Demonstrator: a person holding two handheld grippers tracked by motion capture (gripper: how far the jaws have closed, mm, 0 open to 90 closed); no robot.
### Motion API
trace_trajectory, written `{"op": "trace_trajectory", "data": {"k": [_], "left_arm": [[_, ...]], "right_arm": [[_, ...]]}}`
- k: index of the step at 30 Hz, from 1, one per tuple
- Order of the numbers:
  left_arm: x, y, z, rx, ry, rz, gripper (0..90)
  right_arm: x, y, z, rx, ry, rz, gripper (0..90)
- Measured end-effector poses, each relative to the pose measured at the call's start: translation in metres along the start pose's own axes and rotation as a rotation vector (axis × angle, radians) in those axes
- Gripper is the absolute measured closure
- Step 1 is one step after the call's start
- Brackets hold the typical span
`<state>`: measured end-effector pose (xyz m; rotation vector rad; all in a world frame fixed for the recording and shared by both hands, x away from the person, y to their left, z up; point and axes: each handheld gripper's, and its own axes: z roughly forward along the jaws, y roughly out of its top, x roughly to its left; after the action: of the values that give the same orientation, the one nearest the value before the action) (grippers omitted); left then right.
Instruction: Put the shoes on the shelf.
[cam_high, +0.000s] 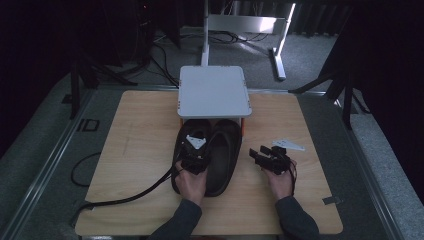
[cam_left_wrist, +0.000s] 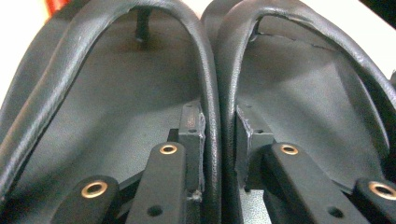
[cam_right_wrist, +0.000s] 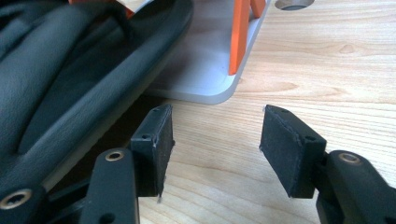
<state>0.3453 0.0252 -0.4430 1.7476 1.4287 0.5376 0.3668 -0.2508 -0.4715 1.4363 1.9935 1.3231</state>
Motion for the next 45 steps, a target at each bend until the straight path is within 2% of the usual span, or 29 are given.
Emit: {"op": "trace_trajectory", "data": {"k": [1, 6, 10, 12, 17, 25, 26, 28, 30, 33, 37, 45], "left_arm": [[0.002, 0.002, 0.003, 0.001, -0.006, -0.017, 75.2], [0.007, 0.005, 0.012, 0.002, 0.019, -0.038, 75.2], [0.009, 0.01, 0.016, -0.009, 0.024, -0.055, 75.2], [0.012, 0.012, 0.018, -0.006, 0.032, -0.053, 75.2], [0.013, 0.014, 0.02, -0.013, 0.031, -0.054, 75.1], [0.013, 0.019, 0.025, -0.032, 0.024, -0.091, 75.1], [0.012, 0.02, 0.027, -0.031, 0.033, -0.092, 75.2], [0.006, 0.024, 0.029, -0.023, 0.07, -0.057, 75.1], [0.002, 0.028, 0.033, -0.026, 0.068, -0.049, 75.1], [0.004, 0.031, 0.038, -0.029, 0.065, -0.075, 75.0], [0.007, 0.032, 0.042, -0.028, 0.085, -0.057, 75.0], [0.011, 0.041, 0.047, -0.057, 0.064, -0.077, 75.0]], "right_arm": [[0.0, 0.0, 0.001, 0.001, -0.001, 0.001, 43.6], [-0.002, 0.0, 0.006, 0.014, -0.015, -0.006, 44.3], [-0.002, 0.002, 0.017, 0.032, -0.04, -0.053, 52.5], [-0.003, 0.003, 0.022, 0.041, -0.044, -0.058, 55.9], [-0.003, 0.007, 0.031, 0.05, -0.052, -0.067, 55.3], [-0.003, 0.004, 0.034, 0.057, -0.05, -0.063, 53.8], [-0.003, 0.004, 0.034, 0.058, -0.05, -0.061, 53.7], [-0.003, 0.003, 0.034, 0.06, -0.049, -0.06, 53.6], [-0.004, 0.003, 0.034, 0.06, -0.048, -0.061, 53.4], [-0.004, 0.003, 0.032, 0.058, -0.05, -0.059, 53.3], [-0.006, 0.002, 0.03, 0.055, -0.051, -0.058, 53.1], [-0.006, 0.0, 0.033, 0.061, -0.049, -0.06, 53.1]]}}
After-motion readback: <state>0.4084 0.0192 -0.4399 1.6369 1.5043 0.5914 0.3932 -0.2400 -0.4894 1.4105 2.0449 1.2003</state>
